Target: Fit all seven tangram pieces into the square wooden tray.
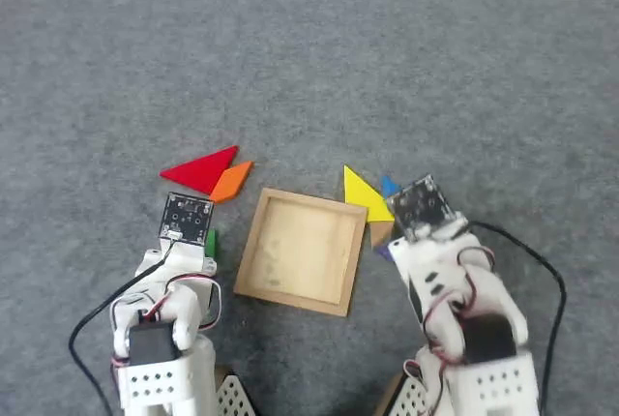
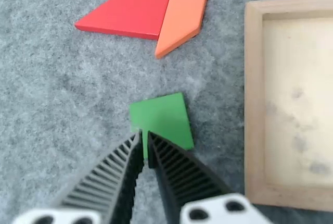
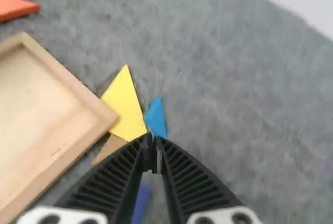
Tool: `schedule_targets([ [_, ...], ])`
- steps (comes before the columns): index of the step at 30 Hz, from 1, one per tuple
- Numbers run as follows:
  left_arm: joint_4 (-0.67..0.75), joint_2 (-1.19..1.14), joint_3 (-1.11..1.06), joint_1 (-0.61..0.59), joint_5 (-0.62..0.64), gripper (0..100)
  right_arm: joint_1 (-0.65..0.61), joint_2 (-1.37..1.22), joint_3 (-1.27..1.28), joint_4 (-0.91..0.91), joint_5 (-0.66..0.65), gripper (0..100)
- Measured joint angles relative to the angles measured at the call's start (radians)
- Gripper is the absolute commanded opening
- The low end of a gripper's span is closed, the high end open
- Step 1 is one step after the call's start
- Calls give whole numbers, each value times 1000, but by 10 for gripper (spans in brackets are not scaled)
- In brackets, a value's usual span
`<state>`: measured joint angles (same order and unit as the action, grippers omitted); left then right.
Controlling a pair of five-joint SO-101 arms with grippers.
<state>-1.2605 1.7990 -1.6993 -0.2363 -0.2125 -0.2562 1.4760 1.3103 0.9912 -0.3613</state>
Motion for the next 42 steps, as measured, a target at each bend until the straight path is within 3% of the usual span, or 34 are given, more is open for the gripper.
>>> schedule_targets([
  [14, 0, 0, 0, 17, 0, 13, 92, -626, -201, -75, 52, 6],
  [32, 0, 0, 0, 23, 0, 13, 91, -640, -203, -78, 54, 6],
  [42, 0, 0, 0, 244, 0, 13, 94, -640, -203, -81, 54, 6],
])
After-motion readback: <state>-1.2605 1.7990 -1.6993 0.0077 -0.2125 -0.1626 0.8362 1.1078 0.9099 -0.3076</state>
